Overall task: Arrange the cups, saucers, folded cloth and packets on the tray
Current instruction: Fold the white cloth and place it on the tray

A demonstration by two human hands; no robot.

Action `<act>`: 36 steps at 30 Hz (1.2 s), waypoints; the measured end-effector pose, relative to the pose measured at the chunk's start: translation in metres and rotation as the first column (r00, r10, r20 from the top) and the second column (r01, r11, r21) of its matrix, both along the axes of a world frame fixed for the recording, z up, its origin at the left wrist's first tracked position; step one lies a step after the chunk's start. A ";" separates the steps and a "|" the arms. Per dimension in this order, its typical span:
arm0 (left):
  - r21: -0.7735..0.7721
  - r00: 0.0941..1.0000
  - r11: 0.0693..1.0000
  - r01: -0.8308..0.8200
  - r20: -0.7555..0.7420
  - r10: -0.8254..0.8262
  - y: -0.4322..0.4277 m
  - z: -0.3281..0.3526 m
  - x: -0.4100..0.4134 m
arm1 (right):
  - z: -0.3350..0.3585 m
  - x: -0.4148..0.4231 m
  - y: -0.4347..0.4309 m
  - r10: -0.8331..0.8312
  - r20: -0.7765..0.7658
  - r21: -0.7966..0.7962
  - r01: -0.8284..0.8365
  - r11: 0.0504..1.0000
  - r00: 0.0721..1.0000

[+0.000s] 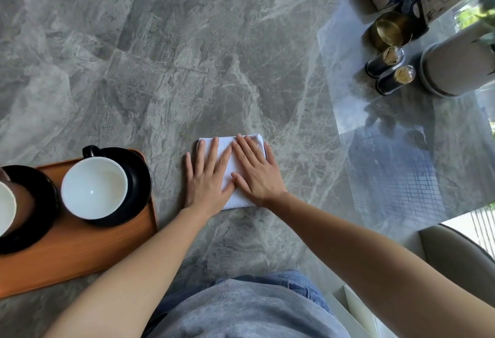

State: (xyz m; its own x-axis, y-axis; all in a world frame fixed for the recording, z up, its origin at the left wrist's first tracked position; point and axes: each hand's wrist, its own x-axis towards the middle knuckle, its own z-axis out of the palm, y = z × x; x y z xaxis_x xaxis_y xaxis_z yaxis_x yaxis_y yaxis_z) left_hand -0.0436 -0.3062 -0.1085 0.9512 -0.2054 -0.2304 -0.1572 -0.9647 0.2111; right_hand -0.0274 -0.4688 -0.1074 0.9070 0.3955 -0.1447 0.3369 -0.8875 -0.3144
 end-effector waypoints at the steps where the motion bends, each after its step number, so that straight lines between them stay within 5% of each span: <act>1: 0.001 1.000 1.000 -0.002 -0.001 0.002 0.000 0.000 0.000 | -0.001 0.000 0.000 0.000 0.003 0.000 0.000 1.000 1.000; 11: 0.056 0.999 0.998 0.030 -0.027 -0.029 -0.001 0.003 0.003 | 0.006 0.001 0.001 0.003 -0.024 -0.016 -0.004 1.000 1.000; 16: -0.049 0.999 0.998 0.049 0.019 -0.048 0.010 0.012 0.001 | 0.021 -0.003 -0.003 0.002 -0.022 0.092 0.000 0.996 1.000; 19: -0.219 0.967 0.953 0.211 0.189 -0.171 0.030 0.026 -0.019 | 0.028 -0.018 -0.019 0.103 0.100 0.129 -0.116 0.985 0.990; 22: -0.188 0.921 0.915 0.357 0.238 -0.310 0.049 0.035 -0.046 | 0.026 -0.041 -0.040 0.198 0.179 0.099 -0.218 0.971 0.964; 27: -0.099 0.958 0.954 0.282 0.083 -0.275 0.054 0.036 -0.061 | 0.018 -0.061 -0.057 0.166 0.097 0.040 -0.170 0.985 0.981; 36: -0.030 0.982 0.984 0.177 0.076 -0.174 0.031 0.043 -0.045 | 0.031 -0.051 -0.043 -0.014 0.012 0.167 0.012 0.986 1.000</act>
